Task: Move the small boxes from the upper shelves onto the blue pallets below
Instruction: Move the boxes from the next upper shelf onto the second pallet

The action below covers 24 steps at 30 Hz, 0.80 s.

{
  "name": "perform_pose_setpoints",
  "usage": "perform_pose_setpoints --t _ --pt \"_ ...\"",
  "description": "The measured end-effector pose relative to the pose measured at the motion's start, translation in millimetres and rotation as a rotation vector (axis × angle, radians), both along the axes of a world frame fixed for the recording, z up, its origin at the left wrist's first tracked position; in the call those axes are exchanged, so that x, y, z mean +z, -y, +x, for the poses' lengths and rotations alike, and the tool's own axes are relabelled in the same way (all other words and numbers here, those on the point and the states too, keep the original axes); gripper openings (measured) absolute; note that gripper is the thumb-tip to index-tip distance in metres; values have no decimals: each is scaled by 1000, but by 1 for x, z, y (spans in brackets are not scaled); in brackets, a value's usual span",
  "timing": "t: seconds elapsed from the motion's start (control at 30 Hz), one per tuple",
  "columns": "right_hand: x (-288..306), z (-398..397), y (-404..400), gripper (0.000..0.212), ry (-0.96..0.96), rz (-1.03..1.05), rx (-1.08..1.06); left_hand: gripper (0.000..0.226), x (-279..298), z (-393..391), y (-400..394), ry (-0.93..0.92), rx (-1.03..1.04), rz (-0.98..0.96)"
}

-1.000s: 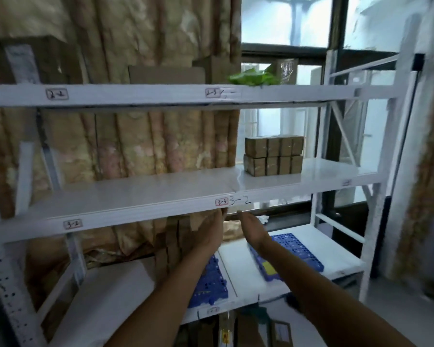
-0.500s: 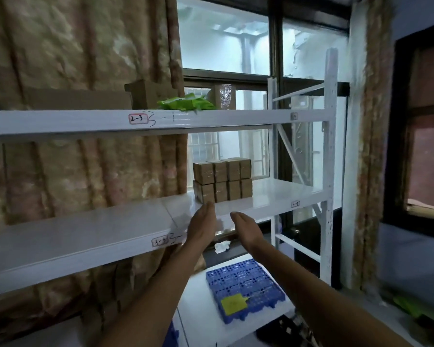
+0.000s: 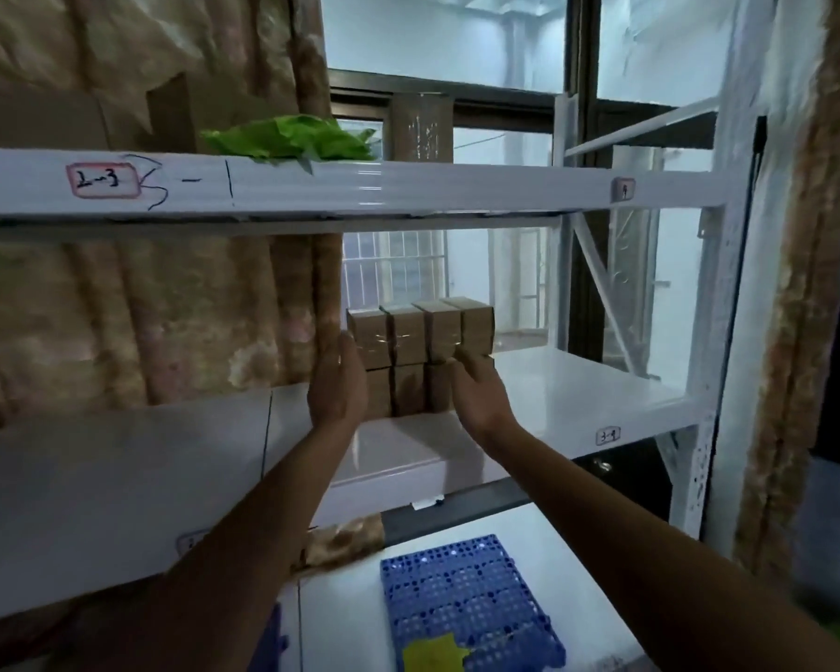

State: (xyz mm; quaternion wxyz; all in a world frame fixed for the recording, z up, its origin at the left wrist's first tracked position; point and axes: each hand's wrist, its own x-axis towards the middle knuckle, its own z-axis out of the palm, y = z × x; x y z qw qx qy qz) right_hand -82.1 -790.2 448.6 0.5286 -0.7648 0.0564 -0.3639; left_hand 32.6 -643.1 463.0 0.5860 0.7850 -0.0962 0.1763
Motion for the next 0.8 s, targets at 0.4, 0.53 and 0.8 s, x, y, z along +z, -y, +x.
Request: perform_pose_setpoints --t 0.4,0.53,0.8 --pt "13 65 3 20 122 -10 12 38 1 25 31 67 -32 -179" --pt "12 69 14 26 99 -96 16 61 -5 21 47 62 53 -45" --pt "11 74 23 15 -5 -82 116 50 -10 8 56 144 146 -33"
